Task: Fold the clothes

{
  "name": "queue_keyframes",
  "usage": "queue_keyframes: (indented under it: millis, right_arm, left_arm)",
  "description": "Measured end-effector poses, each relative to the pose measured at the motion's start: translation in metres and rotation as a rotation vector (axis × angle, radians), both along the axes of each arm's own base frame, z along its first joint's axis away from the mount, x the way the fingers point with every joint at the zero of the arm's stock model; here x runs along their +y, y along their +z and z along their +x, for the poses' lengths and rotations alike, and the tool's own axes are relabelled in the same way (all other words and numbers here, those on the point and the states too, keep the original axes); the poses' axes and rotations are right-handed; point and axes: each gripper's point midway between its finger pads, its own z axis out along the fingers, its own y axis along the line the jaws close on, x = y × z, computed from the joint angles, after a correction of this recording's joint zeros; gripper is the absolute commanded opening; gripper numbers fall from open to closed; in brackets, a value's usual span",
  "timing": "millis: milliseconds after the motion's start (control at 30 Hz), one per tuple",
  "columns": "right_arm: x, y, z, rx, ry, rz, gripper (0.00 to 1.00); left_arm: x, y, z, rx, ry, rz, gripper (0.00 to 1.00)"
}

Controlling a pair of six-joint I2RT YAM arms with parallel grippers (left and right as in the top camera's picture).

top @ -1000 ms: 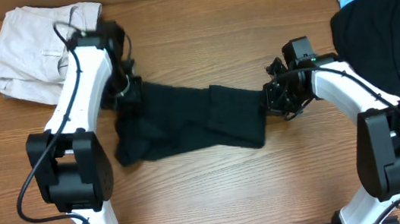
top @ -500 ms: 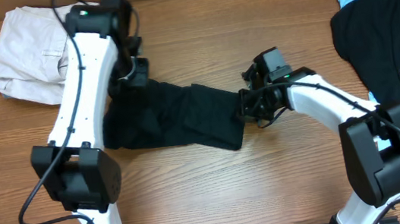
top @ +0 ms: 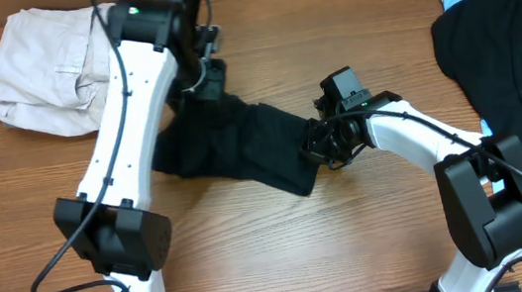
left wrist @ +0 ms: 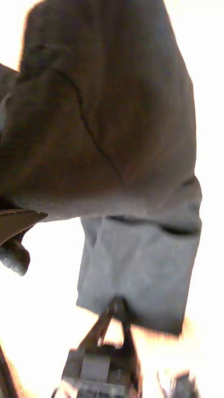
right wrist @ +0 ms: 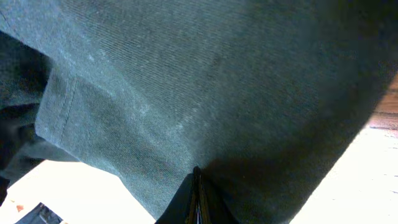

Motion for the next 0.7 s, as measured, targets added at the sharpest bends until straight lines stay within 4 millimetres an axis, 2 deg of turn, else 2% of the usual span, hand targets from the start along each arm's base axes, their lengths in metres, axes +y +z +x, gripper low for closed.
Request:
queue_keyframes:
  millis: [100, 133, 233, 400, 500, 567, 600, 700]
  right_arm:
    - [0.001, 0.001, 0.003, -0.015, -0.002, 0.004, 0.04]
    - [0.001, 0.001, 0.004, -0.018, -0.004, 0.005, 0.04]
    - [0.001, 0.002, 0.005, -0.022, -0.004, 0.008, 0.04]
    - [-0.01, 0.009, 0.008, 0.0, -0.016, 0.034, 0.04]
    - [-0.032, 0.036, 0.025, -0.045, -0.077, 0.072, 0.04]
    - [-0.056, 0.075, 0.04, -0.139, -0.136, 0.11, 0.04]
    - [-0.068, 0.097, 0.046, -0.191, -0.164, 0.124, 0.04]
    - [-0.106, 0.162, 0.054, -0.351, -0.246, 0.15, 0.04]
  left_arm:
    - [-0.026, 0.001, -0.005, -0.014, -0.051, -0.025, 0.04]
    - [-0.041, 0.002, -0.008, -0.022, -0.074, -0.037, 0.04]
    - [-0.066, -0.004, -0.017, -0.022, -0.112, -0.047, 0.04]
    - [-0.084, -0.03, -0.02, -0.006, -0.119, -0.052, 0.04]
    - [-0.092, -0.043, -0.015, -0.019, -0.121, -0.067, 0.04]
    - [-0.098, -0.053, -0.014, -0.022, -0.121, -0.075, 0.04]
    - [-0.1, -0.056, -0.015, -0.022, -0.123, -0.077, 0.13]
    - [-0.115, -0.064, -0.018, -0.029, -0.146, -0.101, 0.65]
